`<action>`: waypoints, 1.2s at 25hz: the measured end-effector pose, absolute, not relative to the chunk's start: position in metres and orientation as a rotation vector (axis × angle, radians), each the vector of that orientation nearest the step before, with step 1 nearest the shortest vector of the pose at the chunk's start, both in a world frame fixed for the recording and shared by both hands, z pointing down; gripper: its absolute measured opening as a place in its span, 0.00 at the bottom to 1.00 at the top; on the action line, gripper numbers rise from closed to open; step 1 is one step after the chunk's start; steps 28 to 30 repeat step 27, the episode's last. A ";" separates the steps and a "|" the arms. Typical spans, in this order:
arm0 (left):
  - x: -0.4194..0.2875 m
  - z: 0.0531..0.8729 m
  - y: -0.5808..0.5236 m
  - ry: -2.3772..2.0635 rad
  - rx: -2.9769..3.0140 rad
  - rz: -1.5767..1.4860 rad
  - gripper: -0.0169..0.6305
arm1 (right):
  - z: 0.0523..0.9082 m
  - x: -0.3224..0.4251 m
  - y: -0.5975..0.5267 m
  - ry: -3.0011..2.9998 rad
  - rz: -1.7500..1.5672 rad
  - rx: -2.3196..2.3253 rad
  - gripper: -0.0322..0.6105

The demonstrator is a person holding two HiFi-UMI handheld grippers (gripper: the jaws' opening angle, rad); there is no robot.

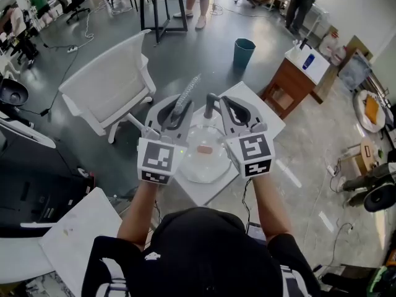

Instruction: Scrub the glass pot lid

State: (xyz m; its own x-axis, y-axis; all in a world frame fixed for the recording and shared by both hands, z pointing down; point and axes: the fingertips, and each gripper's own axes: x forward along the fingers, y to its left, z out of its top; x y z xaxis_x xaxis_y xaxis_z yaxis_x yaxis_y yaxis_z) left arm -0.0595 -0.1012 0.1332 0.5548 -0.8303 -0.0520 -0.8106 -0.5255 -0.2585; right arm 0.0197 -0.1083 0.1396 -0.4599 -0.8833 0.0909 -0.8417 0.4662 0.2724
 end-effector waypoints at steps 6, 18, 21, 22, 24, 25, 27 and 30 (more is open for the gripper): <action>-0.058 0.132 -0.099 1.356 -2.551 -0.109 0.14 | 0.138 0.018 -0.108 -2.497 -0.282 1.490 0.05; -0.054 0.130 -0.093 1.341 -2.561 -0.076 0.14 | 0.141 0.027 -0.106 -2.480 -0.268 1.492 0.05; -0.053 0.131 -0.094 1.343 -2.550 -0.077 0.14 | 0.145 0.027 -0.107 -2.477 -0.263 1.487 0.05; -0.052 0.132 -0.094 1.343 -2.551 -0.078 0.14 | 0.145 0.027 -0.107 -2.477 -0.262 1.486 0.05; -0.051 0.133 -0.096 1.344 -2.554 -0.080 0.14 | 0.146 0.028 -0.109 -2.479 -0.261 1.487 0.05; -0.051 0.134 -0.097 1.346 -2.556 -0.080 0.14 | 0.146 0.028 -0.109 -2.479 -0.260 1.487 0.05; -0.051 0.135 -0.099 1.348 -2.558 -0.079 0.14 | 0.147 0.029 -0.111 -2.478 -0.260 1.490 0.05; -0.051 0.135 -0.099 1.348 -2.558 -0.079 0.14 | 0.147 0.029 -0.111 -2.478 -0.260 1.490 0.05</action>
